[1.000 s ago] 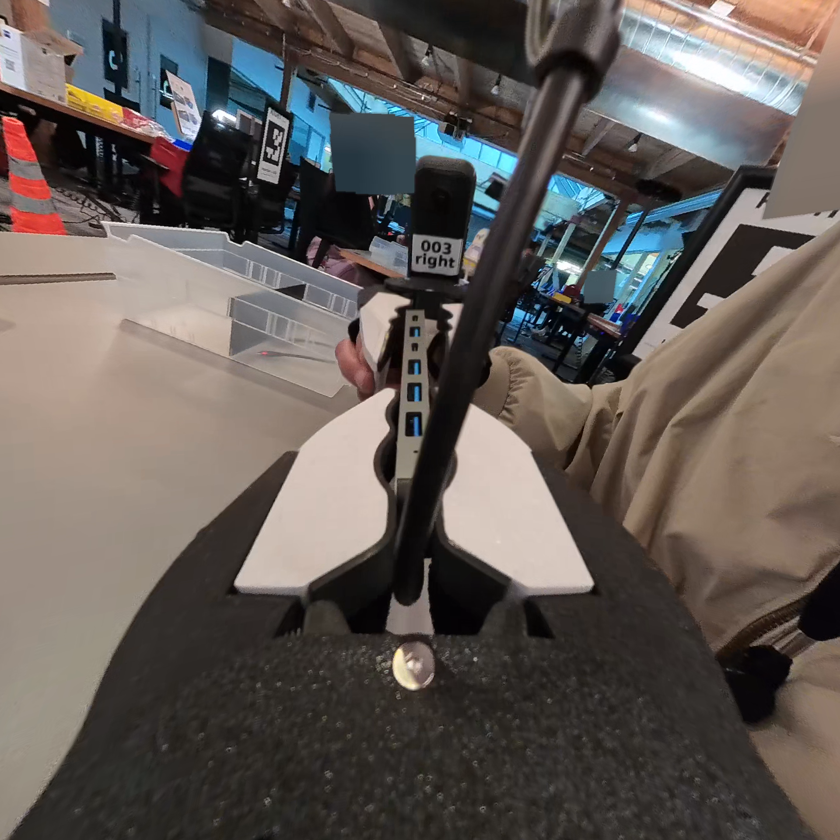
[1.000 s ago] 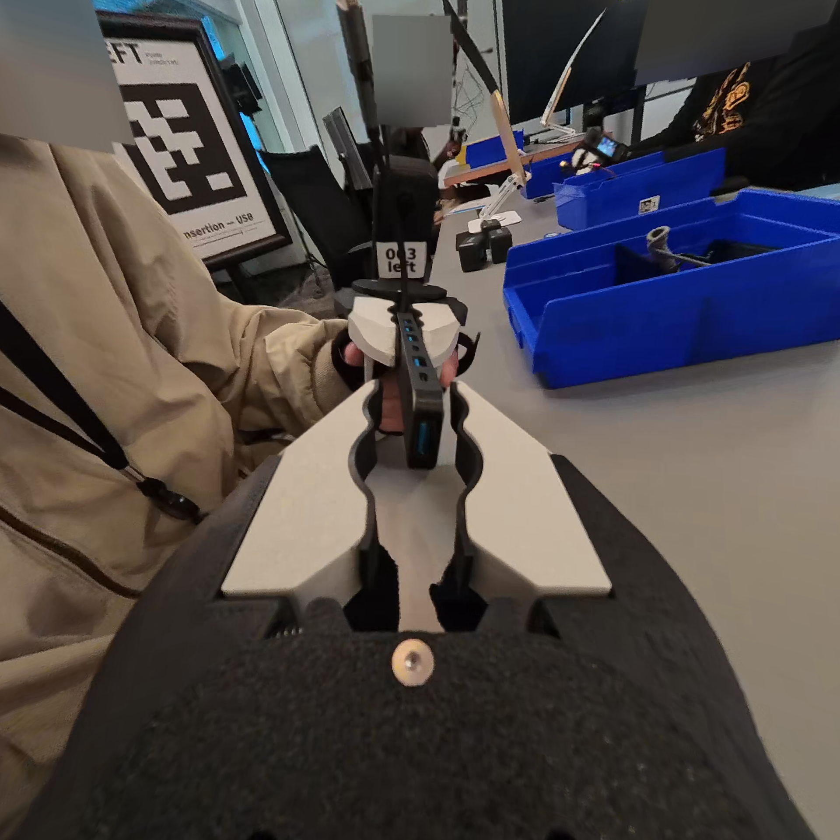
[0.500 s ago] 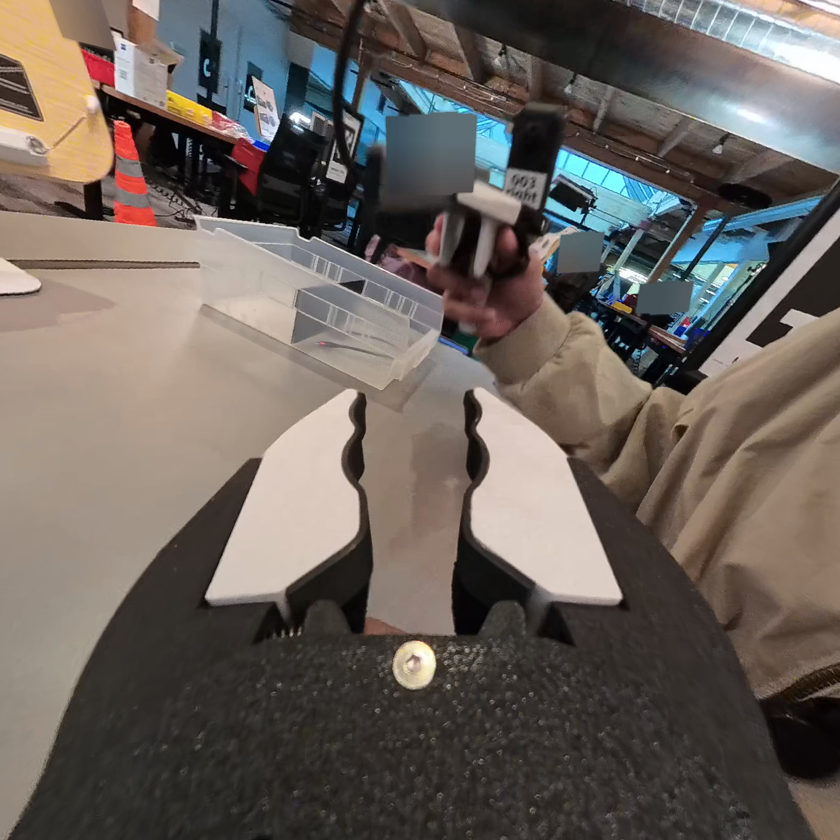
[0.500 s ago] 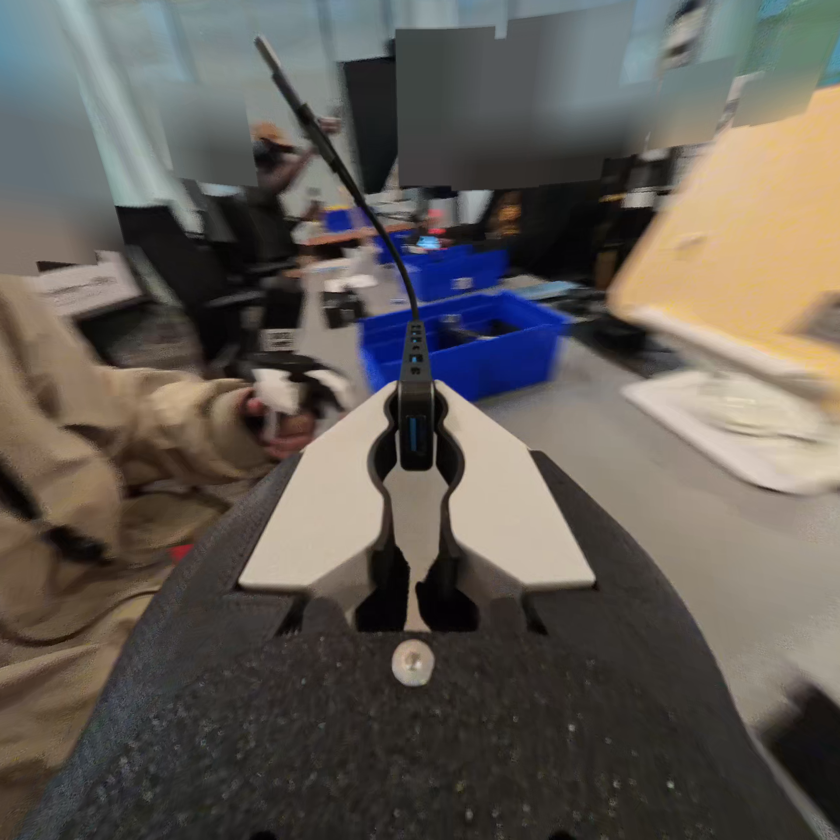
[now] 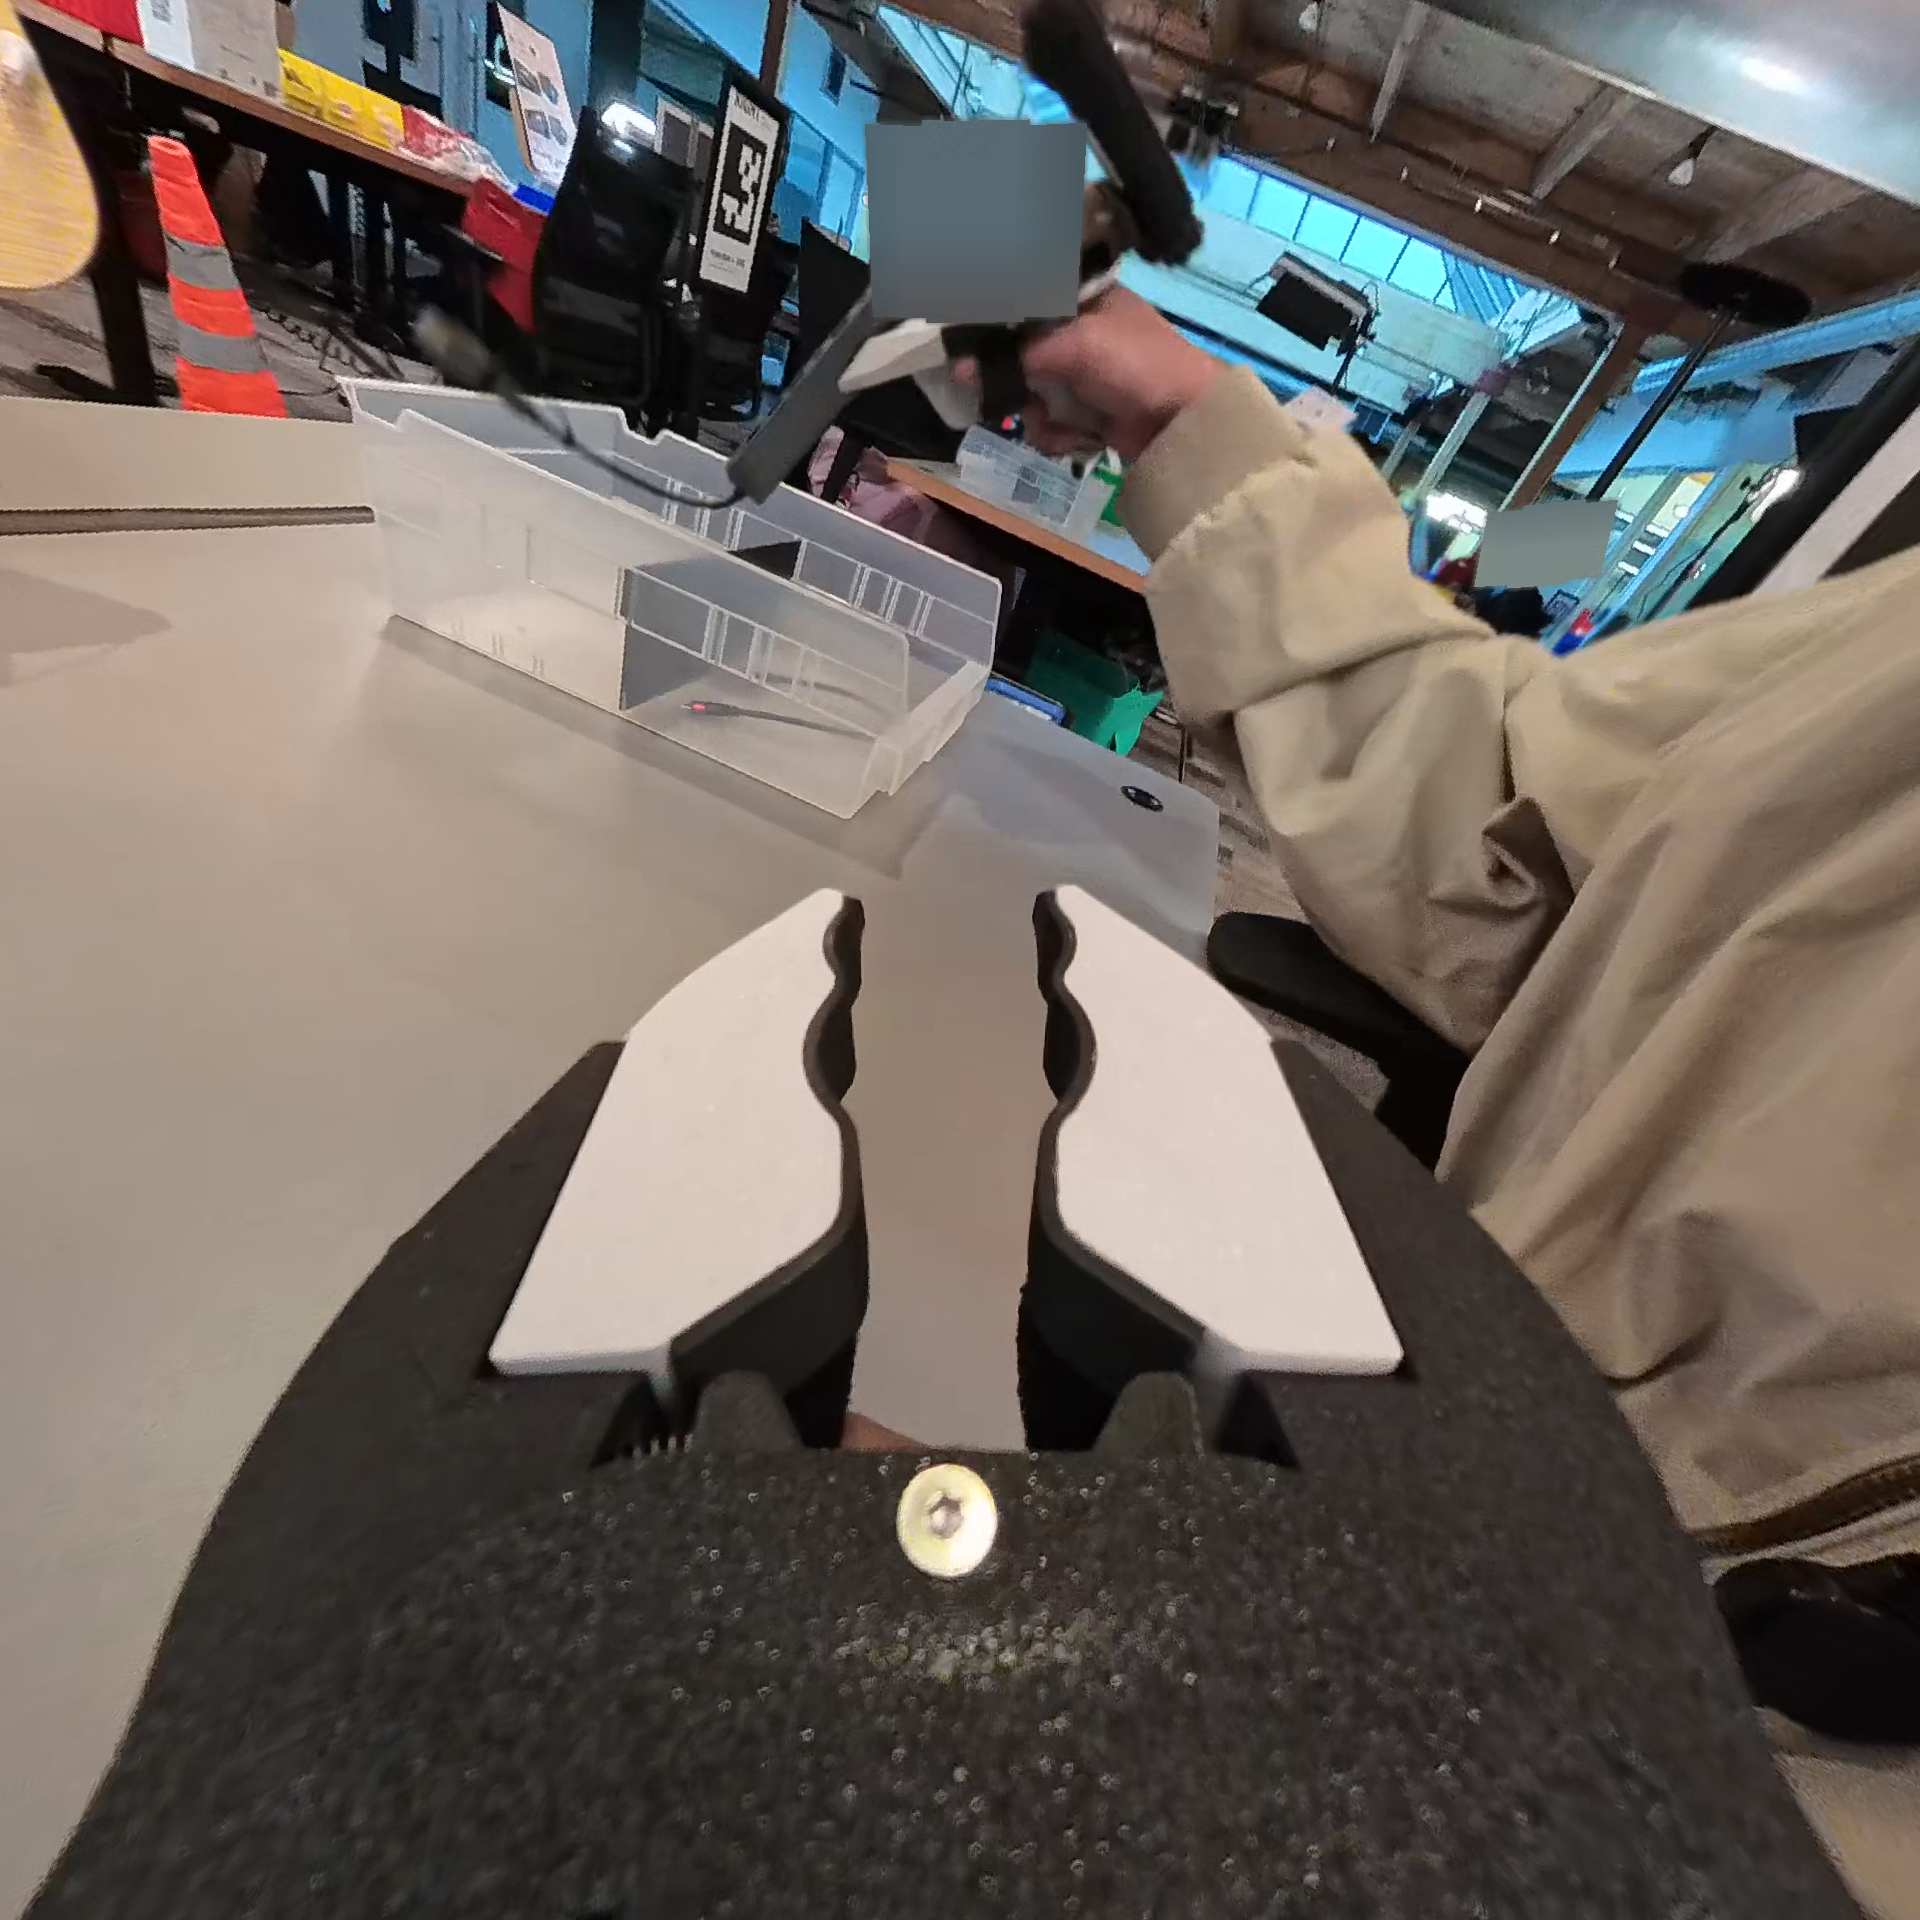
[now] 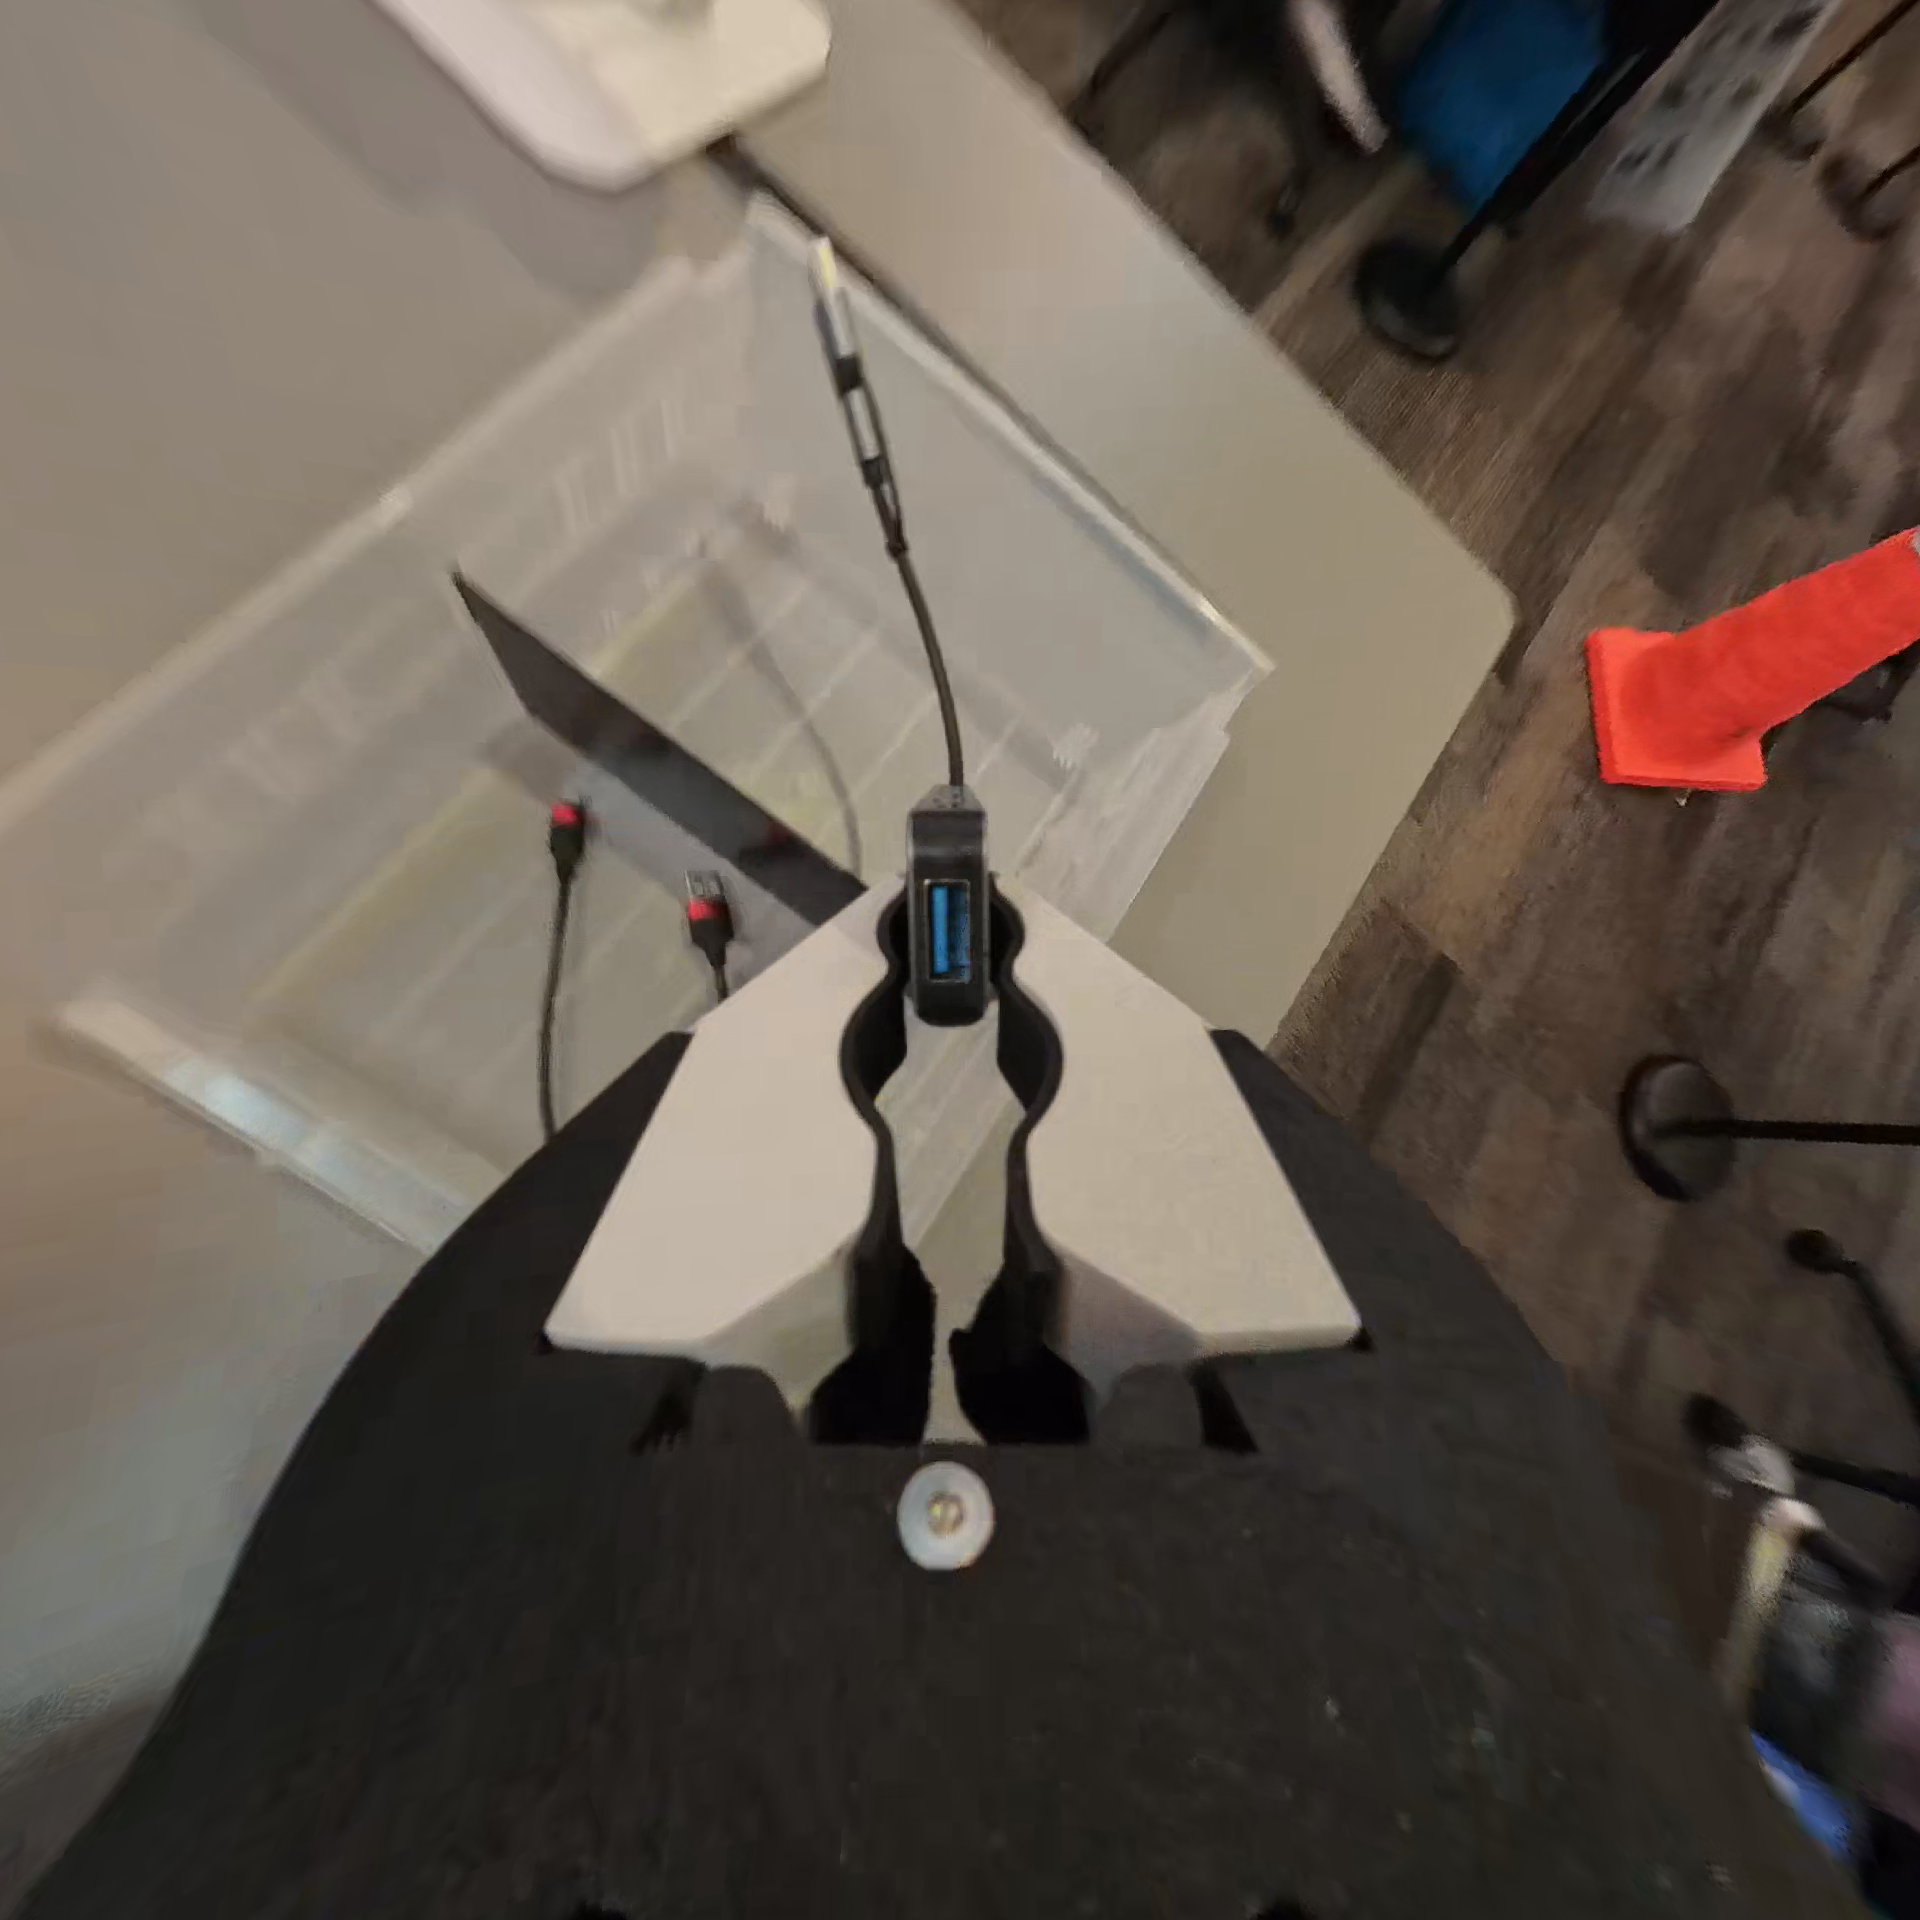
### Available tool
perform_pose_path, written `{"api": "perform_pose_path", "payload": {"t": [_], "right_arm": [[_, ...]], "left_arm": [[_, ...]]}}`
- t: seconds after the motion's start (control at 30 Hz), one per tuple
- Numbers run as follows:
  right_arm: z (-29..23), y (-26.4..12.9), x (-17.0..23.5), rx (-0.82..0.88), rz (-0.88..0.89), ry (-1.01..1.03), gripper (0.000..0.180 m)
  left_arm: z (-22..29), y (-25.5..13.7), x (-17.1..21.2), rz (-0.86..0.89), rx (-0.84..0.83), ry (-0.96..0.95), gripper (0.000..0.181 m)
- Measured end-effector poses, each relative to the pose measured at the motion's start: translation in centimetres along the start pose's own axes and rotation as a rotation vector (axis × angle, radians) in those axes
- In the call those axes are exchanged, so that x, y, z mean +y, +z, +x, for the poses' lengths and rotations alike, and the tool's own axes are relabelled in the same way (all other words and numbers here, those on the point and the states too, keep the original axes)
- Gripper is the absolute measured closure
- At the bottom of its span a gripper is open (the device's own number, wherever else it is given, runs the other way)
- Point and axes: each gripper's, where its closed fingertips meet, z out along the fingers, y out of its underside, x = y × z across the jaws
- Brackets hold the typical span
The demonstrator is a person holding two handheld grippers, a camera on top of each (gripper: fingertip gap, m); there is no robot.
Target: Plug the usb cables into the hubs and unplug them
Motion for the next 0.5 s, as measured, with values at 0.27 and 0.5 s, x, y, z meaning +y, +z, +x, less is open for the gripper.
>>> {"api": "perform_pose_path", "payload": {"t": [0.27,0.5], "right_arm": [[-0.1,6.7,1.1,-0.148,-0.416,-0.178,0.170],[-0.8,13.3,-3.1,-0.330,-0.471,-0.069,0.170]], "left_arm": [[0.0,0.2,0.5,-0.030,-0.012,0.026,0.150],[-0.3,0.2,0.8,-0.040,-0.021,0.028,0.150]]}}
